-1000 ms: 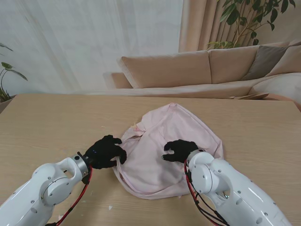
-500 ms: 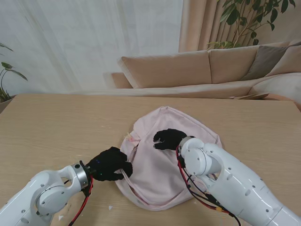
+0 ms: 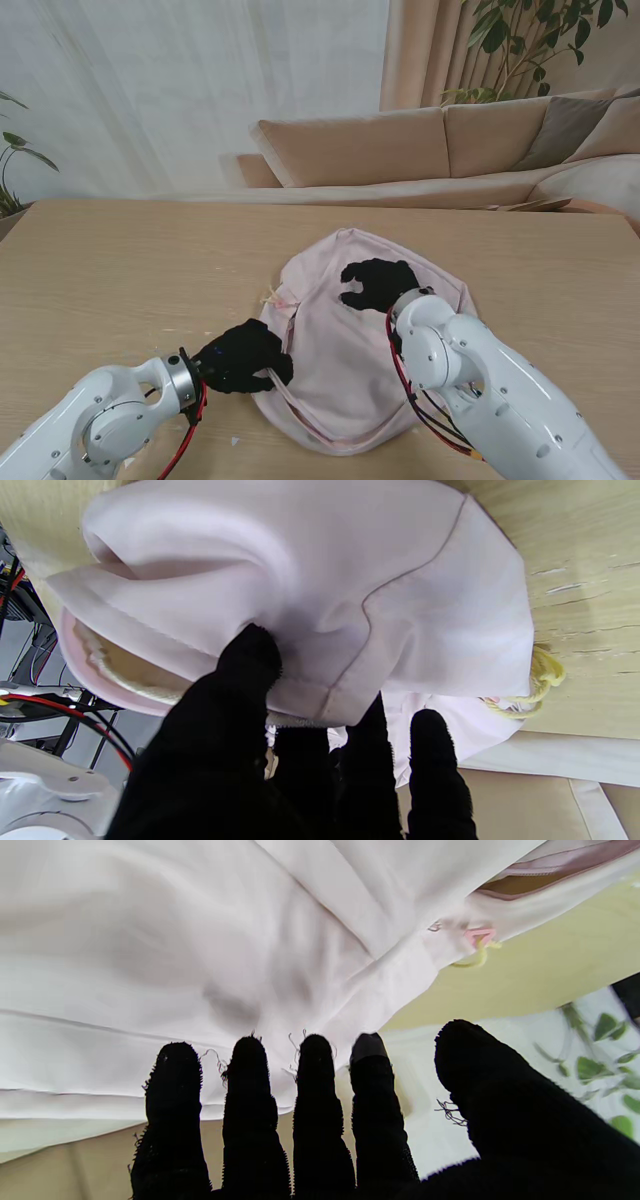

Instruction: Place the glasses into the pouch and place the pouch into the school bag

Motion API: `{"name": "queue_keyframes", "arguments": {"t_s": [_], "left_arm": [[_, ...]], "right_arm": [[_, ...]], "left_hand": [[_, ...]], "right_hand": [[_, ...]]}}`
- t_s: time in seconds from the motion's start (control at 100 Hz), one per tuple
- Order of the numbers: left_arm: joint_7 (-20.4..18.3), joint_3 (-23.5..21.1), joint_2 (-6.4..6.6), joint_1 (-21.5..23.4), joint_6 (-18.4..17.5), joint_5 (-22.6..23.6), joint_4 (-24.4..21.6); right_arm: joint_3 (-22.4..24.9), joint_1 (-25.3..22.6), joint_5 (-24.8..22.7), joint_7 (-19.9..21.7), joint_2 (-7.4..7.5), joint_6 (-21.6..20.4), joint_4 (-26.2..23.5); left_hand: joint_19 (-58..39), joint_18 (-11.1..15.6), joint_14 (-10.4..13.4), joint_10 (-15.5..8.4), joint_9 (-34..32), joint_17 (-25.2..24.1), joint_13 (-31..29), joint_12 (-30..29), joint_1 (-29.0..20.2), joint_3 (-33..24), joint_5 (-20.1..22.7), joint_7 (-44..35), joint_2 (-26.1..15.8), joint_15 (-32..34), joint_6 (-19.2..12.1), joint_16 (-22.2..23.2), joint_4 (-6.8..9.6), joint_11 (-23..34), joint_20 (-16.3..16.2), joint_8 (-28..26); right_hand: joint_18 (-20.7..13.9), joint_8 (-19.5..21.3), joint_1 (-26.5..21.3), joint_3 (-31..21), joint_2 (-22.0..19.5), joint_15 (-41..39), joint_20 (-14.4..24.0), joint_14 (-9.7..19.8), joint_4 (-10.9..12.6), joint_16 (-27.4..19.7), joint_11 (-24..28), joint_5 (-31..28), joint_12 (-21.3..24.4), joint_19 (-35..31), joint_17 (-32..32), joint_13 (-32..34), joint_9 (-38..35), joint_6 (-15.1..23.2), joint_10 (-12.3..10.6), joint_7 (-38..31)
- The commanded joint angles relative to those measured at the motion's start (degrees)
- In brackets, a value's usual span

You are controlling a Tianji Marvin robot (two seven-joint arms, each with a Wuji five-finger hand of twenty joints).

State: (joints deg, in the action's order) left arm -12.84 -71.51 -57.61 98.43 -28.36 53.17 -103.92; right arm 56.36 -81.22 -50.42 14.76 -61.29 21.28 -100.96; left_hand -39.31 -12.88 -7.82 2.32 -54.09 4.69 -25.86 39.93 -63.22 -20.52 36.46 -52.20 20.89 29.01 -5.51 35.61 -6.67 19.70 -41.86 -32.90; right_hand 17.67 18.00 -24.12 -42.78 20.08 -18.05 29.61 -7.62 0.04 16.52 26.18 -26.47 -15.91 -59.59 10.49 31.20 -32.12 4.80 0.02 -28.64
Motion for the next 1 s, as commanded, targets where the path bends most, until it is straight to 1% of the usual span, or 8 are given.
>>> {"name": "queue_keyframes", "arguments": {"t_s": [0.0,0.07,0.14,0.24,0.35,0.46,0.79,0.99], "left_arm": [[-0.6,-0.1,-0.38,0.3,-0.2,-0.1,0.0],[-0.3,0.0,-0.4,0.1,-0.3,0.1,0.2],[-0.2,0.1,-0.41,0.1,-0.3,0.0,0.3],[0.0,0.2,-0.43,0.0,-0.4,0.2,0.4],[0.2,0.2,-0.48,-0.1,-0.4,-0.2,0.5],[0.1,0.3,-0.45,0.0,-0.4,-0.1,0.4],[-0.1,-0.1,-0.51,0.7,-0.4,-1.3,0.2],[-1.1,-1.4,-0.41,1.7,-1.8,-2.4,-1.0]], "right_arm": [[0.9,-1.3,0.1,2.5,1.06,1.7,-1.0],[2.9,-3.1,-2.7,5.8,1.59,2.8,-3.0],[4.8,-4.5,-2.9,9.8,2.22,3.3,-4.6],[6.4,-6.3,-2.9,12.5,2.72,3.4,-5.2],[6.6,-7.4,-2.1,12.0,2.79,3.4,-4.0],[5.4,-6.2,1.7,11.0,2.78,3.4,-1.0],[-1.2,2.9,13.6,4.1,1.0,-1.1,9.6],[-5.6,8.4,19.3,2.9,-0.06,-3.3,13.9]], "left_hand": [[-1.2,-0.8,1.2,1.5,-2.4,-1.0,-0.8,0.5,-1.1,-2.3,3.6,-3.0,-1.3,1.0,1.5,1.1,0.67,1.6,0.5,-0.9],[-1.2,-0.9,1.1,1.5,-2.4,-1.1,-0.8,0.5,-1.1,-2.3,3.6,-3.2,-1.3,1.0,1.5,1.1,0.66,1.6,0.6,-0.9],[-1.2,-1.0,1.1,1.6,-2.5,-1.2,-0.8,0.5,-1.1,-2.3,3.6,-3.2,-1.2,1.0,1.6,1.1,0.68,1.6,0.7,-0.9],[-1.3,-1.0,1.1,1.5,-2.5,-1.1,-0.8,0.5,-1.1,-2.3,3.6,-3.2,-1.2,0.9,1.5,1.0,0.69,1.6,0.8,-0.8],[-1.3,-1.1,0.9,1.7,-2.5,-1.2,-0.9,0.5,-1.2,-2.4,3.7,-3.3,-1.2,0.9,1.7,1.0,0.7,1.6,0.9,-0.6],[-1.6,-1.2,0.4,2.1,-2.5,-0.8,-1.2,0.6,-1.3,-2.4,3.5,-3.3,-1.2,1.1,2.1,1.1,0.68,1.8,0.9,-0.6],[-3.4,-1.7,-0.8,3.1,-2.9,-0.2,-2.3,0.3,-1.3,-2.7,3.4,-3.5,-1.1,1.8,2.7,1.5,0.65,2.7,0.3,0.0],[-5.0,-2.1,-1.4,3.4,-5.3,0.6,-4.9,-0.2,-1.2,-2.7,3.4,-3.7,-1.0,2.9,2.9,1.8,0.63,4.4,-0.1,0.4]], "right_hand": [[1.0,-1.1,1.1,2.4,-2.3,2.9,-0.4,-1.1,-0.4,-0.9,-2.3,4.4,1.3,4.5,-3.7,-5.3,4.8,2.2,-1.2,3.0],[-0.2,-2.4,1.0,6.1,-6.0,6.0,-3.9,0.0,0.2,-3.3,-6.0,10.5,3.1,11.0,-8.2,-11.3,11.1,3.7,-1.6,7.0],[-3.3,-4.0,0.4,12.3,-12.4,8.7,-9.0,2.5,2.6,-5.4,-9.9,18.1,5.1,17.5,-13.9,-18.8,18.6,6.2,-2.9,11.9],[-5.2,-5.1,0.2,16.6,-15.8,9.3,-11.3,3.8,4.6,-6.2,-11.4,20.1,6.1,19.9,-15.5,-21.0,21.2,6.5,-3.1,16.8],[-4.2,-3.1,-0.2,17.9,-15.9,7.8,-9.7,2.7,5.1,-5.5,-9.7,18.2,5.3,17.3,-12.6,-17.5,18.6,5.8,-2.3,15.5],[-3.2,-2.2,-0.2,18.3,-15.5,6.7,-8.9,1.9,5.3,-5.1,-8.7,16.2,4.9,15.8,-10.4,-14.9,16.3,5.8,-2.2,14.4],[-2.2,-0.5,-0.7,17.0,-12.5,4.7,-8.4,1.8,5.7,-5.1,-6.6,13.4,3.7,12.0,-7.4,-11.2,12.5,6.8,-2.9,9.3],[-3.0,-0.4,-0.9,15.7,-12.3,4.4,-9.3,2.0,5.6,-5.1,-5.8,12.6,3.3,11.2,-6.4,-9.7,11.1,6.4,-3.0,7.2]]}}
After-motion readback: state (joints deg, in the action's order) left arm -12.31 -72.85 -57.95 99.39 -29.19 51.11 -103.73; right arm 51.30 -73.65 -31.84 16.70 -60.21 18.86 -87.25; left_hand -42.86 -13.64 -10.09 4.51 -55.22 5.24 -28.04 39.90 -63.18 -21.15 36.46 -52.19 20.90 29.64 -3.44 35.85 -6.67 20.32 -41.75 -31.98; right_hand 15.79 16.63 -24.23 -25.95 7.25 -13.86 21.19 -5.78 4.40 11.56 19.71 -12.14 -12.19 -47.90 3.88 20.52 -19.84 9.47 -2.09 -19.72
